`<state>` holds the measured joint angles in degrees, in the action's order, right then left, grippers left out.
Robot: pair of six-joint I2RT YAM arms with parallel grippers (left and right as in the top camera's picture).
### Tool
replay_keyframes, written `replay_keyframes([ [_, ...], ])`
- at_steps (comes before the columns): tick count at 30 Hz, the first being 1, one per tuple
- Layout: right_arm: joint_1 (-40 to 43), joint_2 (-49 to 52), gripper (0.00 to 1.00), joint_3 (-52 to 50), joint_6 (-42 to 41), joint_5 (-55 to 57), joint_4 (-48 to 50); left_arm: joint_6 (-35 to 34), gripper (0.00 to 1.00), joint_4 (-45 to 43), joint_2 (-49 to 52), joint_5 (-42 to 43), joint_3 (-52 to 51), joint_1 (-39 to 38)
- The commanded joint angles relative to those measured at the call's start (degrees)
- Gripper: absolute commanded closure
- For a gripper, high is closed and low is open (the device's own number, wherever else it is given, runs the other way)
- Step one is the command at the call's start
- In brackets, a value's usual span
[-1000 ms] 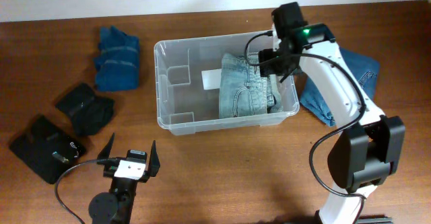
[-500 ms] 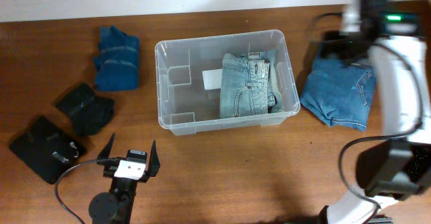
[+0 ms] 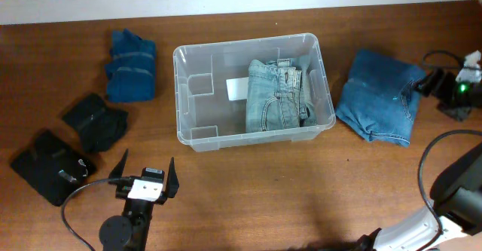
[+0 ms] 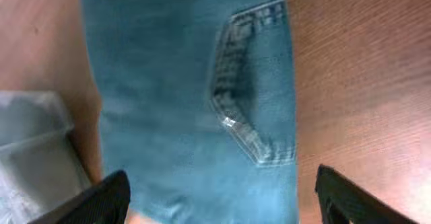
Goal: Pack container
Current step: 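Move the right gripper back and grasp the darker blue jeans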
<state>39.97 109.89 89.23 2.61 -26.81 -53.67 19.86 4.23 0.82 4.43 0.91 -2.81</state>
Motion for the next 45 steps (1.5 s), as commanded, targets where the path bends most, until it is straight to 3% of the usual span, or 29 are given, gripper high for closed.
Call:
replay_keyframes([
  [1, 2.45, 0.26, 0.20, -8.02, 3.21, -7.72, 5.14, -0.85, 0.01, 0.04, -0.48, -0.20, -0.39, 0.35],
  [12, 1.66, 1.36, 0.20, -22.29, 4.63, -9.81, 22.29, -0.85, 0.00, 0.07, -0.48, -0.20, -0.39, 0.35],
  [22, 1.66, 5.64, 0.20, -22.49, 4.66, -5.57, 23.71, -0.85, 0.01, 0.04, -0.48, -0.20, -0.39, 0.35],
  [24, 1.53, 6.47, 0.28, -22.49, 4.66, -5.57, 23.98, -0.85, 0.00, 0.07, -0.48, -0.20, -0.39, 0.35],
  [26, 0.87, 7.41, 0.46, -22.49, 4.68, -5.55, 23.98, -0.83, 0.01, 0.04, -0.48, -0.20, -0.39, 0.35],
  [28, -0.11, 8.33, 0.93, -22.49, 4.66, -5.75, 23.93, -0.85, 0.01, 0.04, -0.48, -0.20, -0.39, 0.35],
  [38, -5.27, 4.79, 0.96, -16.70, 1.20, -10.12, 22.40, -0.85, 0.01, 0.07, -0.46, -0.20, -0.39, 0.35],
  [45, -13.49, -4.07, 0.96, 0.11, 1.22, -10.47, 7.43, -0.85, 0.01, 0.04, -0.48, -0.20, -0.39, 0.35],
])
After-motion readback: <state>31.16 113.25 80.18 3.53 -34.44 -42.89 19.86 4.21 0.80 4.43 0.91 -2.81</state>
